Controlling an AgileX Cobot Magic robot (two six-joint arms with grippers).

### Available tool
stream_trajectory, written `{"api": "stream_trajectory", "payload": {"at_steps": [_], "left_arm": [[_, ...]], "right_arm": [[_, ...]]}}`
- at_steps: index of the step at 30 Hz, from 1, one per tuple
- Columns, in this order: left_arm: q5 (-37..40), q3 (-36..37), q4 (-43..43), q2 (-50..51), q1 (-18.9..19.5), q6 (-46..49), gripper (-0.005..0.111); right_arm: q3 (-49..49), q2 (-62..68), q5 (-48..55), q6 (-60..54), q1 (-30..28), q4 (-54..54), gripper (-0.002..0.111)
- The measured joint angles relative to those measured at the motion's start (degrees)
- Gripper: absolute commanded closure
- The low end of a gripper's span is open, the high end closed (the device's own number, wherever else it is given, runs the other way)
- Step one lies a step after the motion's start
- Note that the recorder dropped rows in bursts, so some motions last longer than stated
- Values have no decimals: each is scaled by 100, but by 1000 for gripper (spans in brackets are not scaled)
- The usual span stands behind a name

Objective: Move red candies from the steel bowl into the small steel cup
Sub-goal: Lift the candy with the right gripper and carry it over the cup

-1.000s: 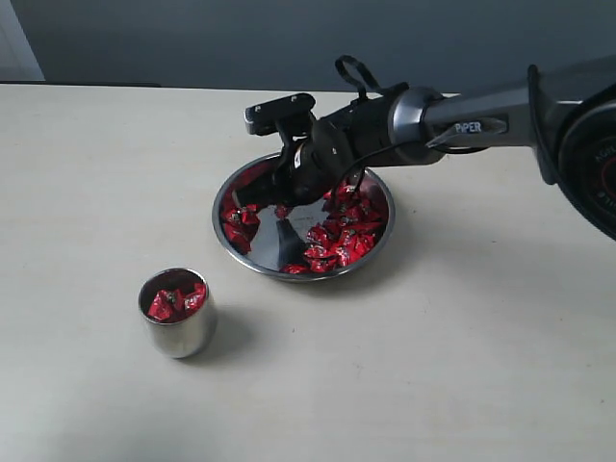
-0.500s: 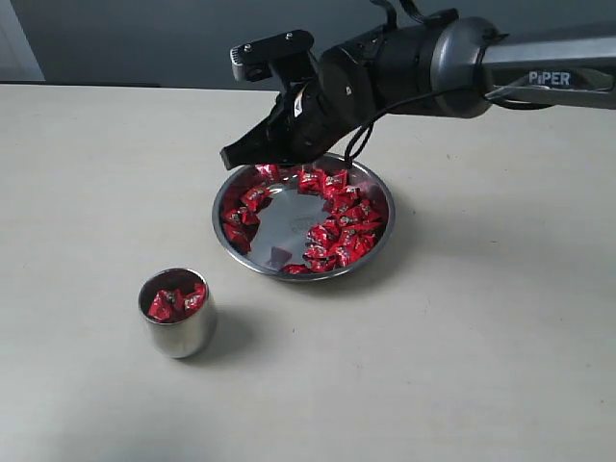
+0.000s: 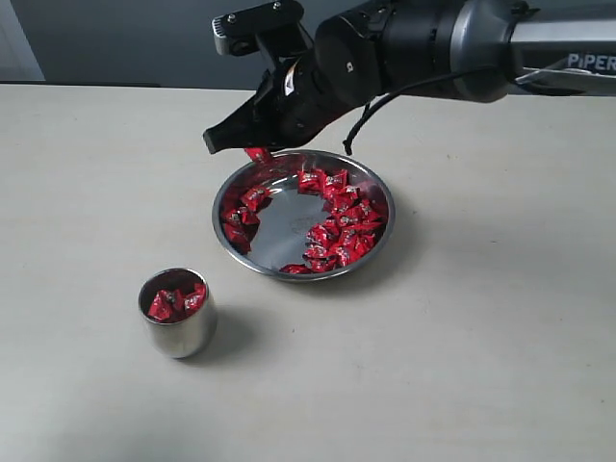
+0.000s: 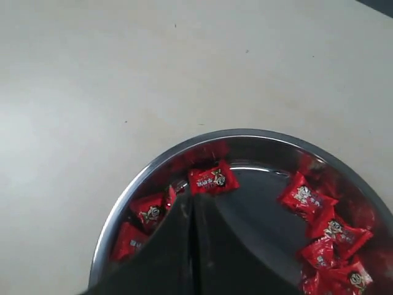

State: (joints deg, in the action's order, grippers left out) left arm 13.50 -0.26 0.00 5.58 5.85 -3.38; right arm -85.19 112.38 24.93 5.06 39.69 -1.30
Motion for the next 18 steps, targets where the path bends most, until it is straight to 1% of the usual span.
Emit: {"api": "stream_trajectory", "payload": {"at_steps": [8, 18], "left_arm": [[0, 0, 0, 0, 0, 0, 106], [0, 0, 0, 0, 0, 0, 106]], "right_arm": [[0, -248, 321, -250, 132, 37, 109], [0, -680, 647, -506, 544, 130, 109]]}}
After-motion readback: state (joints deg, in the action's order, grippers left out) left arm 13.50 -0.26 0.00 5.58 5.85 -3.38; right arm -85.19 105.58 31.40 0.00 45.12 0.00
